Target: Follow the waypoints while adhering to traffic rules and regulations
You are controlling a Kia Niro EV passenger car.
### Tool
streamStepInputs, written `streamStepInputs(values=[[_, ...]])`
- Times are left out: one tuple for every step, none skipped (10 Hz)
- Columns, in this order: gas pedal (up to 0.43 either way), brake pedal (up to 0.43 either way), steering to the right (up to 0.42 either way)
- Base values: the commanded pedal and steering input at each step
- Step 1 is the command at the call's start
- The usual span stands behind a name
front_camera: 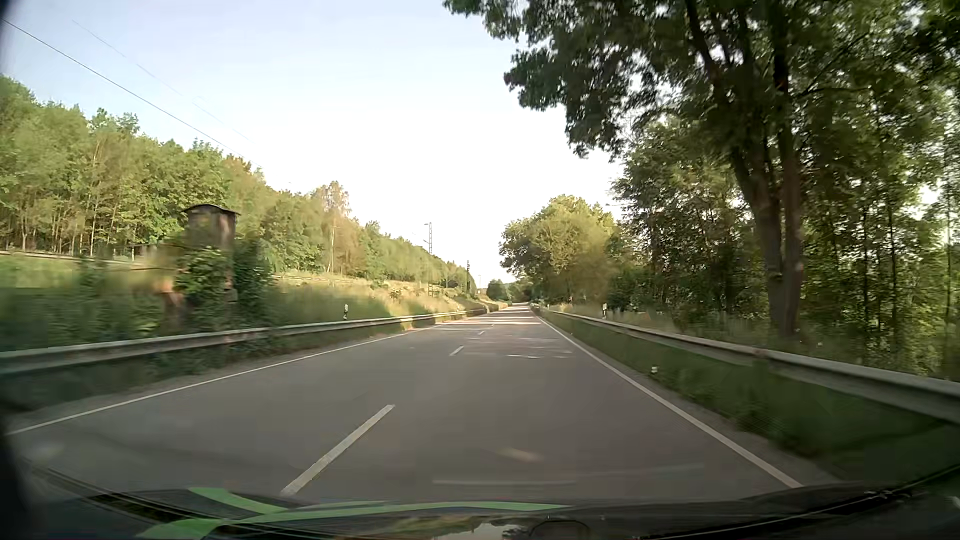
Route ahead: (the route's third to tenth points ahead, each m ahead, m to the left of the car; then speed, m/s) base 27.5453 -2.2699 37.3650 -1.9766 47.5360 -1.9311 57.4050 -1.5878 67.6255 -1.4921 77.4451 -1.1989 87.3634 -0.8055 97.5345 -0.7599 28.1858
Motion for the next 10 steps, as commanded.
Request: streamStepInputs(values=[[0.11, 0.0, 0.0], [0.11, 0.0, 0.0], [0.118, 0.0, -0.001], [0.118, 0.0, -0.002], [0.15, 0.0, -0.003], [0.169, 0.0, -0.003], [0.189, 0.0, -0.003], [0.189, 0.0, -0.003], [0.189, 0.0, -0.003], [0.177, 0.0, -0.001]])
